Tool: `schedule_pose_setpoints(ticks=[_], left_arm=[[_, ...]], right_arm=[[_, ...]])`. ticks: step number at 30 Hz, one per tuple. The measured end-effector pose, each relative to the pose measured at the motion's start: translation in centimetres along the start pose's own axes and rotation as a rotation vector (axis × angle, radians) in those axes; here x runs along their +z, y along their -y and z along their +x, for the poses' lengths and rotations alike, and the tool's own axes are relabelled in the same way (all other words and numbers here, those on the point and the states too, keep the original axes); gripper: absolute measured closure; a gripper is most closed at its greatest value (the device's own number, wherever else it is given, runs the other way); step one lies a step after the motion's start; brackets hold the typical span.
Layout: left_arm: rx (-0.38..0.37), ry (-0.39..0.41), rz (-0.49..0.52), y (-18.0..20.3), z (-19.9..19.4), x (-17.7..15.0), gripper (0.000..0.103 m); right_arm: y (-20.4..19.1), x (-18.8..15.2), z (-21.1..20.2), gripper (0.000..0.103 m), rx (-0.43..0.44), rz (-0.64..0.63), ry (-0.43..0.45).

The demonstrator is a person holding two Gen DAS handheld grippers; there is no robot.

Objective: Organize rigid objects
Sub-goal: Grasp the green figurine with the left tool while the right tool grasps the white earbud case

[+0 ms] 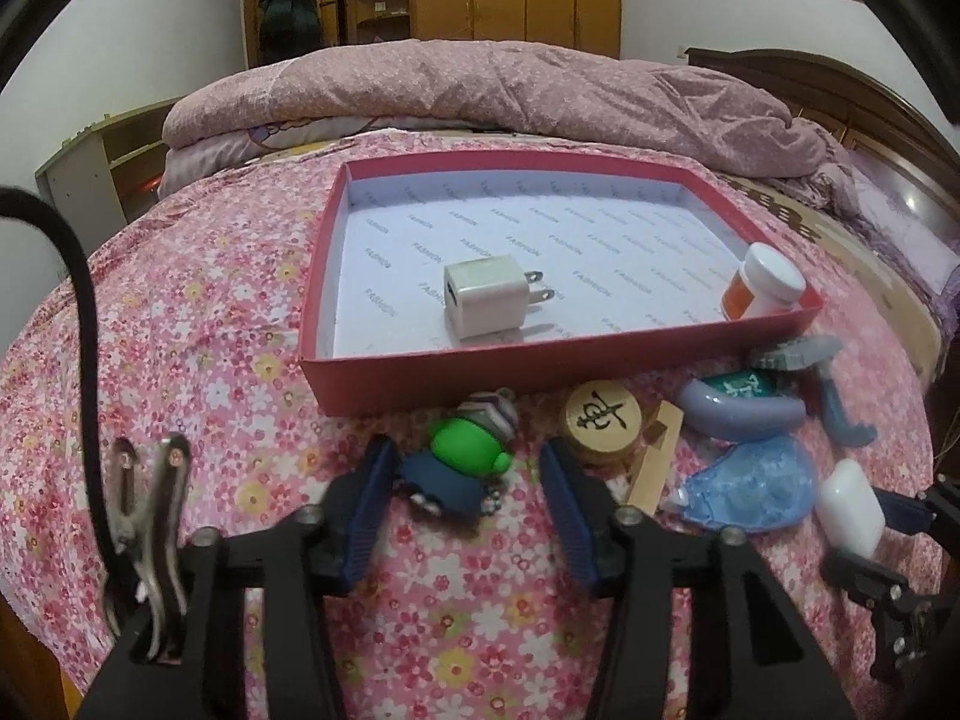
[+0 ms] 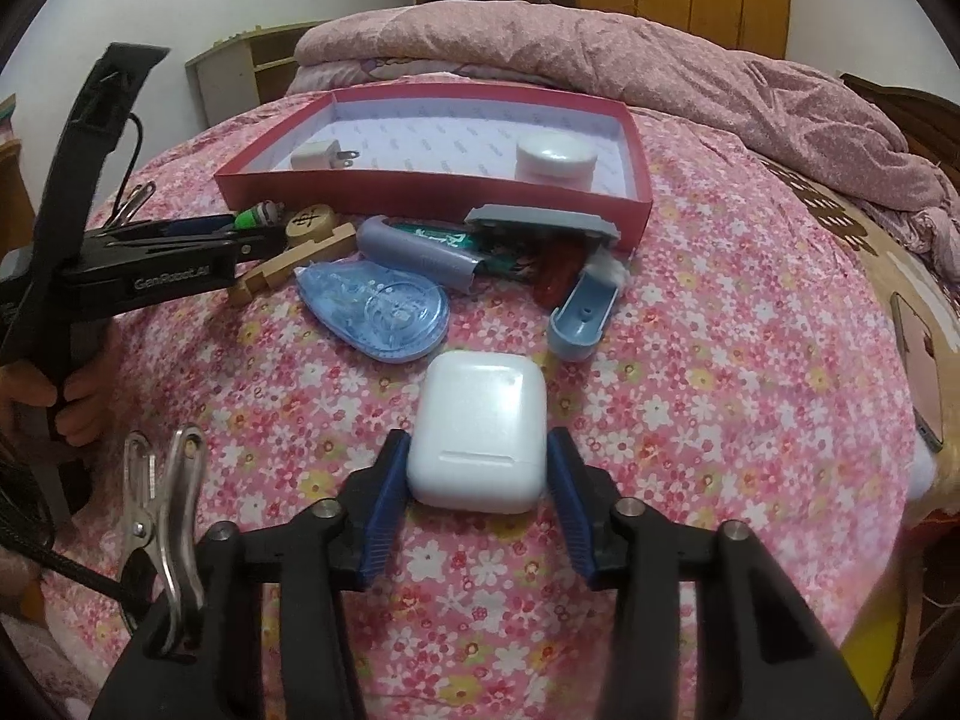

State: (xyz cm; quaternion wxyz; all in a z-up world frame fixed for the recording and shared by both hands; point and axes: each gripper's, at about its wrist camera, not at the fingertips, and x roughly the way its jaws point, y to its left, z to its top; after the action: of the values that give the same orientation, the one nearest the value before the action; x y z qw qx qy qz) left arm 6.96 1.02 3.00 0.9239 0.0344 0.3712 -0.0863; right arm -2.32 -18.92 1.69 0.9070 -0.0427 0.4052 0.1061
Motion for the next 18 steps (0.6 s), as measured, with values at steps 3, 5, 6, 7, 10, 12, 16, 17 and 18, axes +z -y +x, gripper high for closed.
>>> schedule_pose_setpoints(ticks=[3, 5, 6, 7, 10, 12, 16, 17, 18], left_arm=[[-0.001, 0.002, 0.015, 0.2, -0.3, 0.0, 0.063], [-0.004, 0.0, 0.025, 0.4, -0.3, -0.1, 0.063], [-0.006, 0.0, 0.024, 0.5, -0.4, -0.2, 0.063], [-0.01, 0.0, 0.022, 0.5, -0.5, -0.2, 0.063], [-0.04, -0.009, 0.003, 0.4, -1.1, -0.5, 0.063], [-0.054, -0.016, -0.012, 0.2, -1.5, -0.6, 0.063], [-0.062, -0.021, -0.04, -0.1, -2.4, -0.5, 0.063], [-0.063, -0.019, -0.048, -0.2, -2.7, -0.4, 0.063], [-0.062, -0.015, -0.053, -0.3, -2.9, -0.2, 0.063]], right_arm=[[0.3, 0.4, 0.1, 0.058, 0.01, 0.02, -0.005], [0.4, 0.6, 0.1, 0.058, 0.018, 0.025, -0.008], [0.5, 0.6, 0.1, 0.058, 0.024, 0.026, -0.008], [0.6, 0.6, 0.2, 0.058, 0.039, 0.03, -0.007], [0.9, 0.7, 0.2, 0.058, 0.078, 0.036, -0.003], [0.9, 0.6, 0.2, 0.058, 0.096, 0.036, 0.004], [1.1, 0.6, 0.1, 0.058, 0.134, 0.047, 0.021], [1.2, 0.6, 0.0, 0.058, 0.142, 0.049, 0.027], [1.2, 0.7, -0.1, 0.058, 0.148, 0.049, 0.034]])
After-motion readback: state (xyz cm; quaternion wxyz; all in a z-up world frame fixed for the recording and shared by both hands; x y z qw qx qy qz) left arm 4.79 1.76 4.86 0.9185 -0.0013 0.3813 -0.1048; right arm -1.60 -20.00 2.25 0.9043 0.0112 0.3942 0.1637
